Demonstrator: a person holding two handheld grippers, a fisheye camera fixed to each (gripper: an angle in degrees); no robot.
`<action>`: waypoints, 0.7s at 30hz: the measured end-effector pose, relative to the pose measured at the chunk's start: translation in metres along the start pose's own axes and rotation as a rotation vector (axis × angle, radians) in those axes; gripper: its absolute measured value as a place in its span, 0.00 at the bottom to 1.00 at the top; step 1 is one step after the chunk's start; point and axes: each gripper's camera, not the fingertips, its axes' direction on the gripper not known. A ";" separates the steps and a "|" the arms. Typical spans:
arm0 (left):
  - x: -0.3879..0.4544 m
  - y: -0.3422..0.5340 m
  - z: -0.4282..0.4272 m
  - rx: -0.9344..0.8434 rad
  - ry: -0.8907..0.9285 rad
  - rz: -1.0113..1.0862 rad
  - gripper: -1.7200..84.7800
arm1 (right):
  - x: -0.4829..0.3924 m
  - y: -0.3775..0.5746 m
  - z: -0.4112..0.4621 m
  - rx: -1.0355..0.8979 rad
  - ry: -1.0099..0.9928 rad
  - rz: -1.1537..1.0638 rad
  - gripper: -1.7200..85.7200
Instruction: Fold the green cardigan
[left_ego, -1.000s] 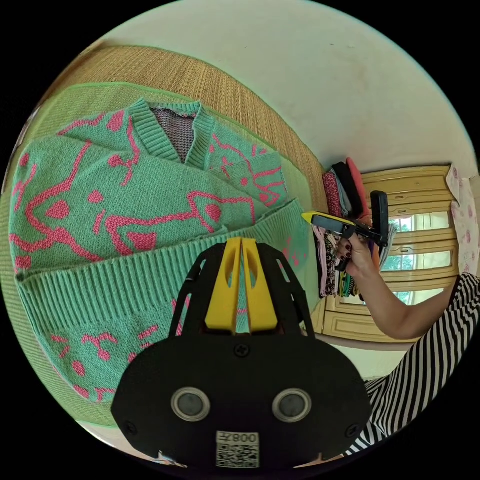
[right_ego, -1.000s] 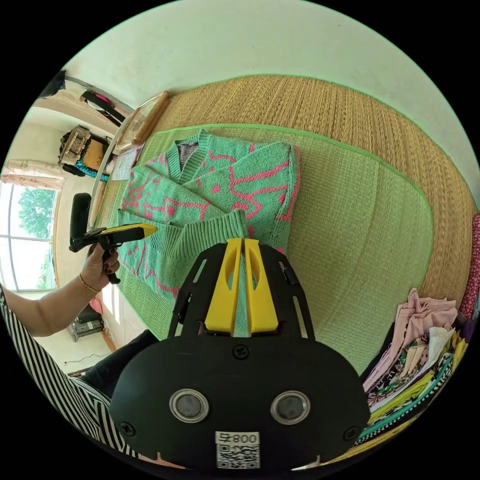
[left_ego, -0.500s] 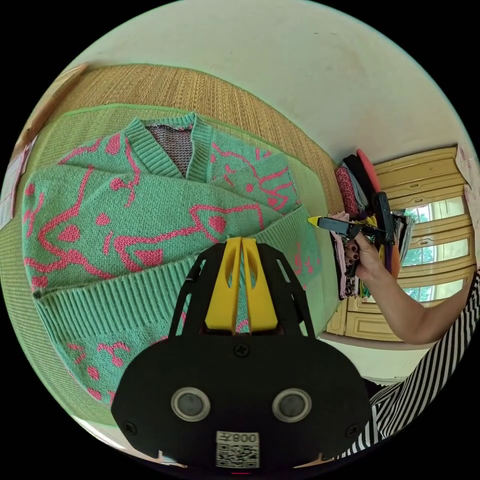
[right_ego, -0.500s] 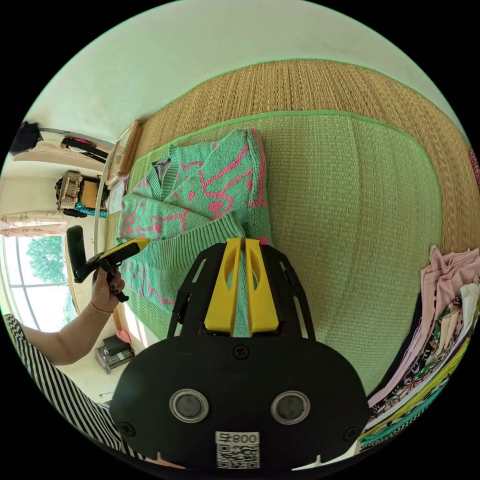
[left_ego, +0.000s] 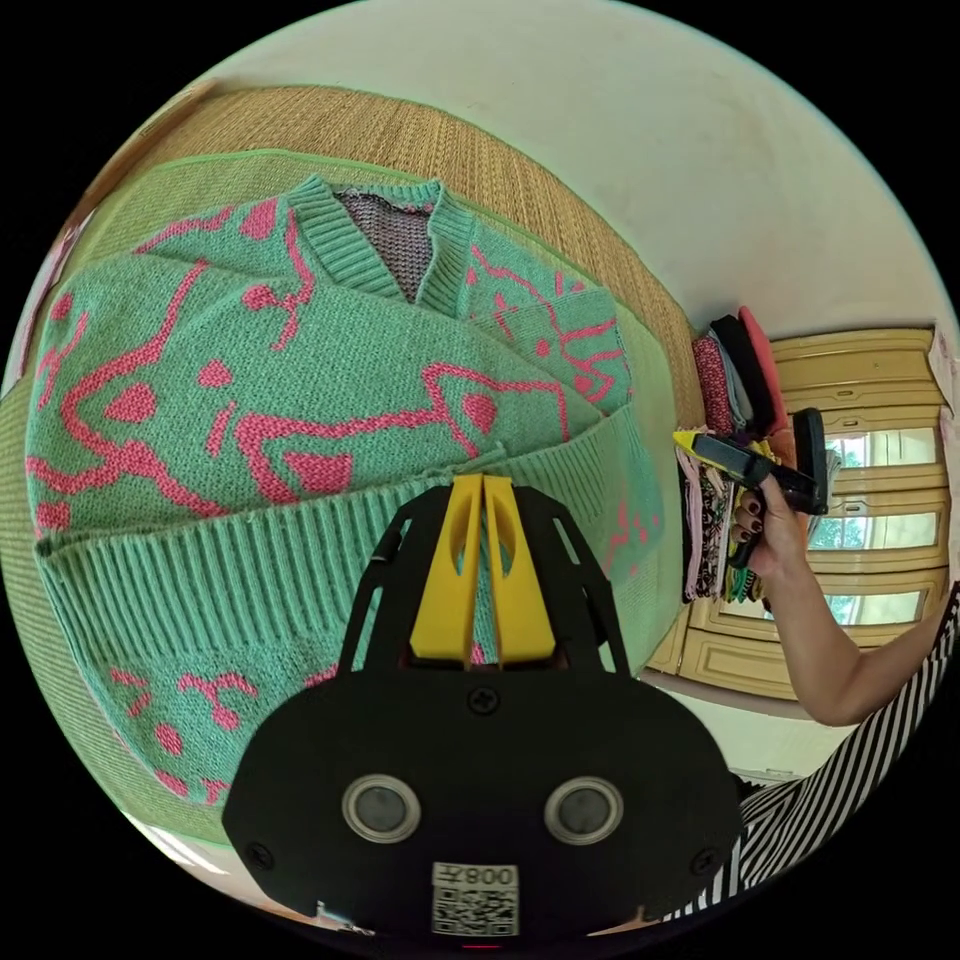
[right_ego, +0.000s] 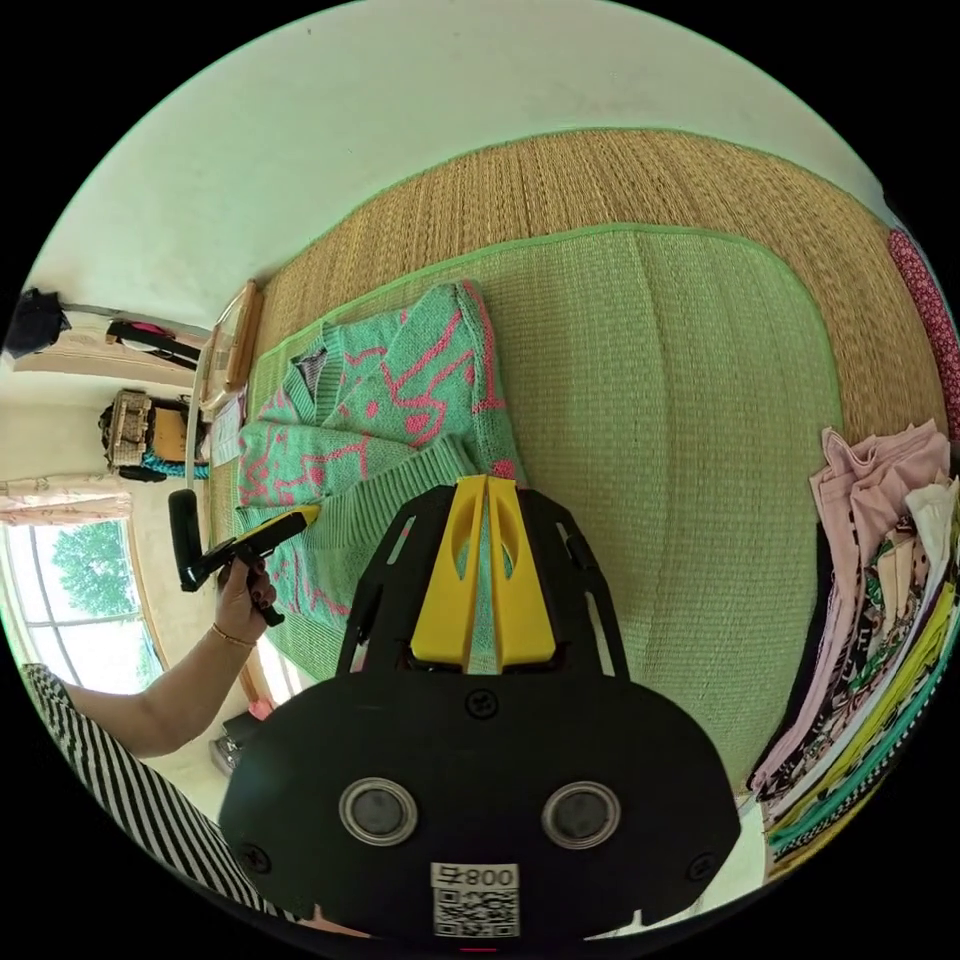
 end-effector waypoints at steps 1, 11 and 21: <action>-0.002 0.003 -0.007 0.019 0.003 0.000 0.02 | -0.024 -0.002 0.006 -0.010 -0.037 -0.062 0.02; -0.055 0.027 -0.032 0.016 0.080 -0.024 0.02 | -0.212 -0.015 0.169 -0.344 0.079 -0.440 0.02; -0.133 0.140 -0.140 0.196 0.106 -0.241 0.04 | -0.252 -0.035 0.204 -0.421 -0.015 -0.430 0.02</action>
